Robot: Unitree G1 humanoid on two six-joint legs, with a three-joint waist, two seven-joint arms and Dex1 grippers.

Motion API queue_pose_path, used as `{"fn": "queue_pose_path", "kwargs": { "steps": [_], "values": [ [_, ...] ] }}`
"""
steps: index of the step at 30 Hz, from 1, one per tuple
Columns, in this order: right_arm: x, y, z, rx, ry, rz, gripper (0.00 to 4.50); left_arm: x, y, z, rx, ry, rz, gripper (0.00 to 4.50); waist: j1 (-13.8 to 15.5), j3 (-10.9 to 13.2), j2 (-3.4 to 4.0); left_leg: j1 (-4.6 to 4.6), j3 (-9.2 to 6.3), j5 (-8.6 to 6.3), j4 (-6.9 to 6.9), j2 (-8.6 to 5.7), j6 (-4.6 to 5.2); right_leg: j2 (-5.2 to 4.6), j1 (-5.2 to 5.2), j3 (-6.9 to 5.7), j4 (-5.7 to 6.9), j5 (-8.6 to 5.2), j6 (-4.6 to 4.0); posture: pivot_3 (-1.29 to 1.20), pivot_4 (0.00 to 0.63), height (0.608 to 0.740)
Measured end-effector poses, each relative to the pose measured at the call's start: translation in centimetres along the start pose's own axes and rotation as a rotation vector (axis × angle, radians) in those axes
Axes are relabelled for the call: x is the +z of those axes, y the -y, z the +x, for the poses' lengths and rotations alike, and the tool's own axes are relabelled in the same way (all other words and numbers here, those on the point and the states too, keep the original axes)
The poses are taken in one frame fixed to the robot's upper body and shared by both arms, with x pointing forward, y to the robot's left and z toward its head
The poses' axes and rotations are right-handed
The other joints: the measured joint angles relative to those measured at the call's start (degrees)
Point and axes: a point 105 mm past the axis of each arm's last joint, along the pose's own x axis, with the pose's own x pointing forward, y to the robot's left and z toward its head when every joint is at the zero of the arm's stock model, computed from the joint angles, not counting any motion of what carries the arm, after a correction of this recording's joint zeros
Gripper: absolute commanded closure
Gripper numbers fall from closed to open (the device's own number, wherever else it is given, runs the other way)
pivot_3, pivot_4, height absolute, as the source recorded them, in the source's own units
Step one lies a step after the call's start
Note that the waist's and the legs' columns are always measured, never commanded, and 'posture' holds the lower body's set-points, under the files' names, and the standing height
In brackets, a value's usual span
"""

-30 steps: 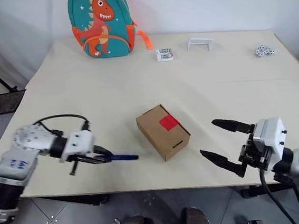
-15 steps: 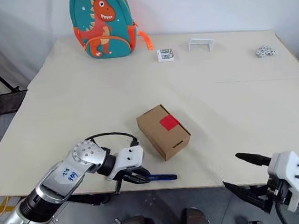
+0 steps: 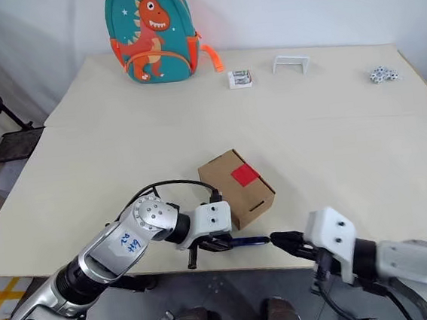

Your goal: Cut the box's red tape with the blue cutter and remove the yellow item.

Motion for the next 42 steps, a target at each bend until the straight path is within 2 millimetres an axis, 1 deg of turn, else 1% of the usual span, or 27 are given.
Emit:
{"fn": "queue_pose_path", "kwargs": {
  "steps": [2,4,8,12,15,19,24,27,31,33,37,42],
  "values": [
    [-0.1,0.7,0.8,0.033,-0.025,0.004,4.48,-0.1,0.0,-0.1,0.0,-0.009,-0.003,4.04,-0.12,0.0,0.0,0.0,0.01,0.0,0.0,0.01,0.01,0.01,0.0,-0.01,0.0,0.0,0.0,0.0,0.15,0.74],
    [-0.5,1.3,1.2,0.046,-0.055,0.018,4.48,-0.2,0.0,-0.2,-0.001,-0.015,0.0,4.04,-0.15,0.0,0.0,0.01,0.0,0.0,0.0,0.06,0.0,0.01,0.0,-0.02,0.01,0.0,0.0,0.0,0.15,0.74],
    [-1.8,1.6,2.0,0.107,-0.13,0.054,4.48,-0.3,0.0,-0.3,-0.002,-0.021,-0.007,4.04,-0.2,0.0,0.0,0.01,0.01,0.0,-0.01,0.09,0.0,0.02,0.0,-0.02,0.0,0.0,0.0,0.0,0.15,0.74],
    [-4.1,1.6,2.4,0.144,-0.211,0.107,4.48,-0.2,0.0,-0.3,-0.003,-0.023,-0.015,4.04,-0.17,0.0,-0.01,0.0,0.02,0.0,-0.01,0.07,0.01,0.0,0.0,-0.02,0.0,0.0,0.0,0.0,0.15,0.74],
    [-5.0,1.8,2.8,0.152,-0.238,0.108,4.48,-0.2,-0.1,-0.3,-0.001,-0.029,-0.016,4.04,-0.21,-0.01,-0.01,0.01,0.03,0.0,0.0,0.07,0.0,0.01,0.0,-0.02,0.01,0.0,0.0,0.0,0.15,0.74],
    [-5.1,1.6,4.0,0.186,-0.229,0.089,4.48,-0.1,-0.2,-0.3,0.003,-0.038,-0.008,4.04,-0.22,-0.02,-0.02,0.04,0.03,0.01,0.02,0.09,0.0,0.01,0.01,-0.02,0.04,0.0,0.0,0.0,0.15,0.74],
    [-5.0,1.6,4.3,0.193,-0.218,0.088,4.48,-0.2,-0.2,-0.3,0.007,-0.042,-0.007,4.04,-0.26,-0.03,-0.03,0.04,0.03,0.01,0.02,0.11,-0.01,0.01,0.01,-0.02,0.04,0.0,0.0,0.0,0.15,0.74],
    [-4.6,1.5,4.2,0.198,-0.2,0.098,4.48,-0.2,-0.2,-0.3,0.006,-0.042,-0.005,4.04,-0.26,-0.02,-0.03,0.03,0.03,0.01,0.02,0.11,-0.01,0.0,0.01,-0.02,0.03,0.0,0.0,0.0,0.15,0.74],
    [-3.2,1.3,3.4,0.208,-0.15,0.1,4.48,-0.2,-0.2,-0.3,0.004,-0.042,-0.001,4.04,-0.17,-0.02,-0.03,0.01,0.02,0.01,0.01,0.1,-0.01,0.0,0.01,-0.02,0.02,0.0,0.0,0.0,0.15,0.74],
    [-2.7,1.8,3.0,0.193,-0.136,0.1,4.48,-0.2,-0.2,-0.3,0.006,-0.044,0.0,4.04,-0.22,-0.02,-0.03,0.02,0.02,0.01,0.02,0.1,-0.01,-0.01,0.02,-0.02,0.02,0.0,0.0,0.0,0.15,0.74],
    [-2.9,2.6,3.1,0.174,-0.16,0.077,4.48,-0.1,-0.2,-0.3,0.006,-0.044,0.001,4.04,-0.2,-0.02,-0.03,0.03,0.02,0.01,0.01,0.1,-0.01,0.0,0.01,-0.02,0.02,0.0,0.0,0.0,0.15,0.74],
    [-4.0,2.1,4.0,0.197,-0.181,0.085,4.48,-0.1,-0.2,-0.3,0.006,-0.044,0.003,4.04,-0.19,-0.02,-0.03,0.02,0.02,0.01,0.01,0.09,-0.01,0.01,0.01,-0.02,0.02,0.0,0.0,0.0,0.15,0.74]
  ]
}}
